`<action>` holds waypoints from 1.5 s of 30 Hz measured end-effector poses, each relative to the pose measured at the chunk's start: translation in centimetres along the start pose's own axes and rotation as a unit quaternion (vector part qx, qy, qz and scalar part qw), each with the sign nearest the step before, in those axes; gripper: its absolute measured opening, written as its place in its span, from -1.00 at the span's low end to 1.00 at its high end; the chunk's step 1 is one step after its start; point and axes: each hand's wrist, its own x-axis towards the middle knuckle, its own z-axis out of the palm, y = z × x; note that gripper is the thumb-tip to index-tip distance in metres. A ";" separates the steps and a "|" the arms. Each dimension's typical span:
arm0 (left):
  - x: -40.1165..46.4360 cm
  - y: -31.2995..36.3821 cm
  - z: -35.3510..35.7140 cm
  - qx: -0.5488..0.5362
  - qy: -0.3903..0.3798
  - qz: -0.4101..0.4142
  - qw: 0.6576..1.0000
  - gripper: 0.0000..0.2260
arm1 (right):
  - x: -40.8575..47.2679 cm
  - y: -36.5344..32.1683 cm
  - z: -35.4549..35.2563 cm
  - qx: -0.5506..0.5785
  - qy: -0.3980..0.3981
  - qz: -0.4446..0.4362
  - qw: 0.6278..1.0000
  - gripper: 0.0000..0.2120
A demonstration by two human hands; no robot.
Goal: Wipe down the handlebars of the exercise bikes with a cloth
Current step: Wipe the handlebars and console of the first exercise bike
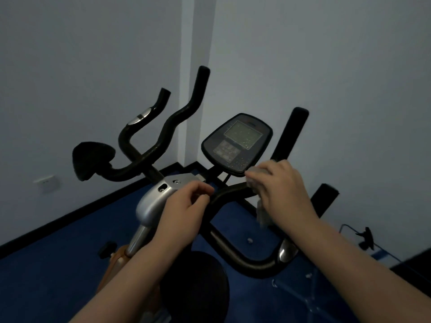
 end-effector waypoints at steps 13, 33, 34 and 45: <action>2.2 -0.6 2.1 0.064 -0.047 0.049 0.996 -0.77 | 0.2 -1.3 0.0 0.111 0.111 0.194 0.968 -0.72; 2.3 -1.2 1.7 -0.088 -0.022 -0.019 0.996 -0.76 | -1.5 -6.5 2.5 0.145 0.045 0.139 0.979 -0.71; 2.5 -1.1 1.6 -0.083 -0.035 -0.019 0.996 -0.77 | -0.6 -4.9 1.5 0.129 0.069 0.151 0.978 -0.68; 5.0 1.2 4.6 0.088 -0.114 0.048 0.988 -0.83 | 0.8 -2.1 0.5 0.073 0.150 0.212 0.963 -0.79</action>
